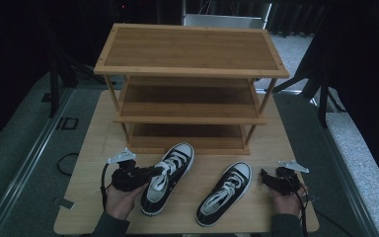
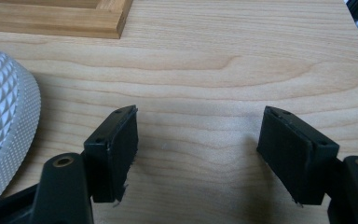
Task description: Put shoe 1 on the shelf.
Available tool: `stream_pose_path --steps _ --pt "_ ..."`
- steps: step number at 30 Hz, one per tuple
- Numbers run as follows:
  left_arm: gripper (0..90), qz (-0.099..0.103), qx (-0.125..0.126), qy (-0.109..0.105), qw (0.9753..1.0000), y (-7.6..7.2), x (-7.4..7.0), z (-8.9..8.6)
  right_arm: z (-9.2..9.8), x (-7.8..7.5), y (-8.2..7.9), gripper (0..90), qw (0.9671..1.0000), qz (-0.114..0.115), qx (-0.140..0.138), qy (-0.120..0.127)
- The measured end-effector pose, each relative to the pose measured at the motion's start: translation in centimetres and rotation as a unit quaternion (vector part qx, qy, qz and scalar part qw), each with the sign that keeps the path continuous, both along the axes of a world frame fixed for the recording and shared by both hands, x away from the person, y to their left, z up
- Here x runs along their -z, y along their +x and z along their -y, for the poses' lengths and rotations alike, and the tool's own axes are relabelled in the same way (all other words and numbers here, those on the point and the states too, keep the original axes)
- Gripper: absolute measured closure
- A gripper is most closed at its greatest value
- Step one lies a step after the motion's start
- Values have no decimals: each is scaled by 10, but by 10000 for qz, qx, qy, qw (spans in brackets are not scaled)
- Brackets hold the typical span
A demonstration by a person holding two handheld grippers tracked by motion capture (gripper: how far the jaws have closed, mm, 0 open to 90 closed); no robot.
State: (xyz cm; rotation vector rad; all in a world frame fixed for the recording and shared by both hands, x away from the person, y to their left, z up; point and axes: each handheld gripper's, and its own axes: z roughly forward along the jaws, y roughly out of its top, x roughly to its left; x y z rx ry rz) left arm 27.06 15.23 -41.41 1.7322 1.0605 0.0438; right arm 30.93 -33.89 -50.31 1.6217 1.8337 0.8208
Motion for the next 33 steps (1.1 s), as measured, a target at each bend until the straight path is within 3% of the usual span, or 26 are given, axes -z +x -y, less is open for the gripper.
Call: stream_pose_path --steps 5,10,17,22,33 --pt "873 17 0 -111 9999 0 -11 -5 0 0 0 283 10000 0 -1 8" --pt "873 4 -16 -355 9994 -1 -23 -15 0 0 0 284 10000 0 -4 8" --pt "872 92 -83 -449 9989 -3 -38 -22 0 0 0 284 10000 2 -10 6" --pt "872 70 -43 -628 9980 -4 -43 -26 0 0 0 283 10000 4 -10 6" --pt "871 230 -46 -682 9974 -8 -60 -25 0 0 0 284 10000 5 -11 6"
